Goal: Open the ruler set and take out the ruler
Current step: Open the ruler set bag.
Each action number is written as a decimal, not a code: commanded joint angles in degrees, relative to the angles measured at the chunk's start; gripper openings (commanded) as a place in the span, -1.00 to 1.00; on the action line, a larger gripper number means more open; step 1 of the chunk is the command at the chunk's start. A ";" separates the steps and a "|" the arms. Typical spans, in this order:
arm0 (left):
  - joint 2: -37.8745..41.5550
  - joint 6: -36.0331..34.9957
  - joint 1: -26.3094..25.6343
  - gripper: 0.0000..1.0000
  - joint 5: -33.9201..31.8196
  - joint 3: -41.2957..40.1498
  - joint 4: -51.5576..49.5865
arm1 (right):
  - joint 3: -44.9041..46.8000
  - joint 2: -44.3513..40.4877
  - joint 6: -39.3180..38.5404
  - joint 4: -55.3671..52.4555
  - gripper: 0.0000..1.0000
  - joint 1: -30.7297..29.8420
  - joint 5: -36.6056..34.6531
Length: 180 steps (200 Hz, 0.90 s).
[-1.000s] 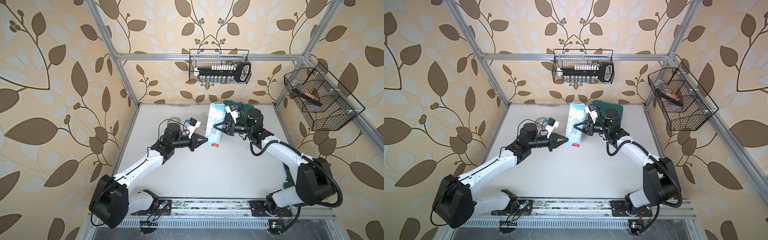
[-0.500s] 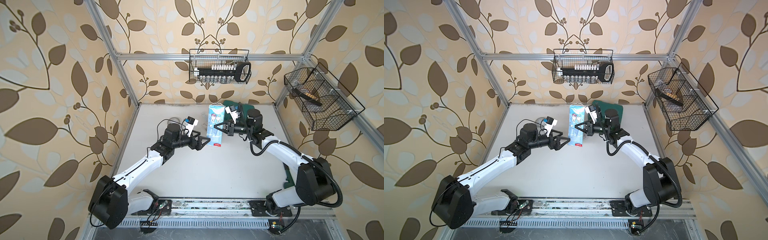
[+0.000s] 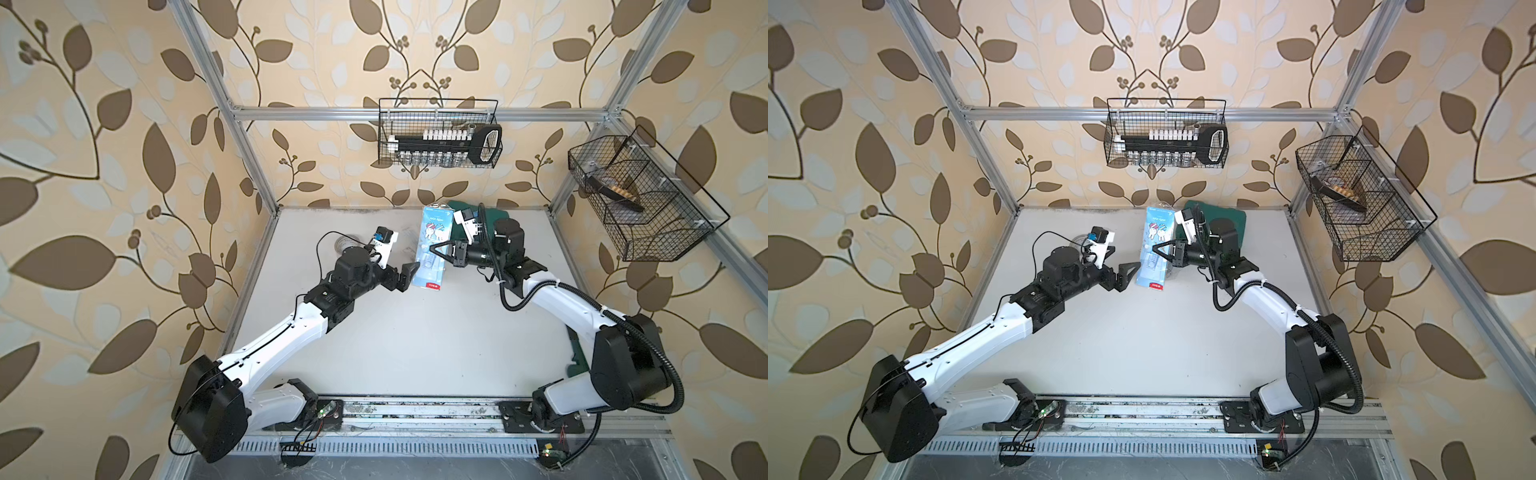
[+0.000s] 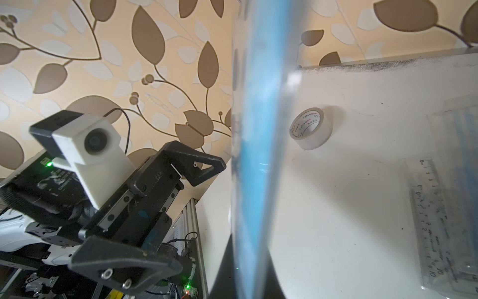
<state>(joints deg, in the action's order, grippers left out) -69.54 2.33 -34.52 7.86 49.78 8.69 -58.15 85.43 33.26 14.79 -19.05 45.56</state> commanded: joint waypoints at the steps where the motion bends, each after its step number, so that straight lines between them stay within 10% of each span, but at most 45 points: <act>1: -2.64 -6.37 -2.00 0.98 -5.42 3.86 0.36 | -1.39 1.30 0.67 -0.55 -1.00 -0.17 -1.54; 180: -12.28 -11.45 -6.25 0.54 -23.15 9.43 6.32 | -1.06 2.50 0.87 -0.91 -1.00 -0.93 0.52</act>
<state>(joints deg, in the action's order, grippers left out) -81.43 -7.88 -40.60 -12.71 56.53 11.92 -58.13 87.15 34.09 12.69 -19.40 43.72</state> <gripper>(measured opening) 0.808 0.064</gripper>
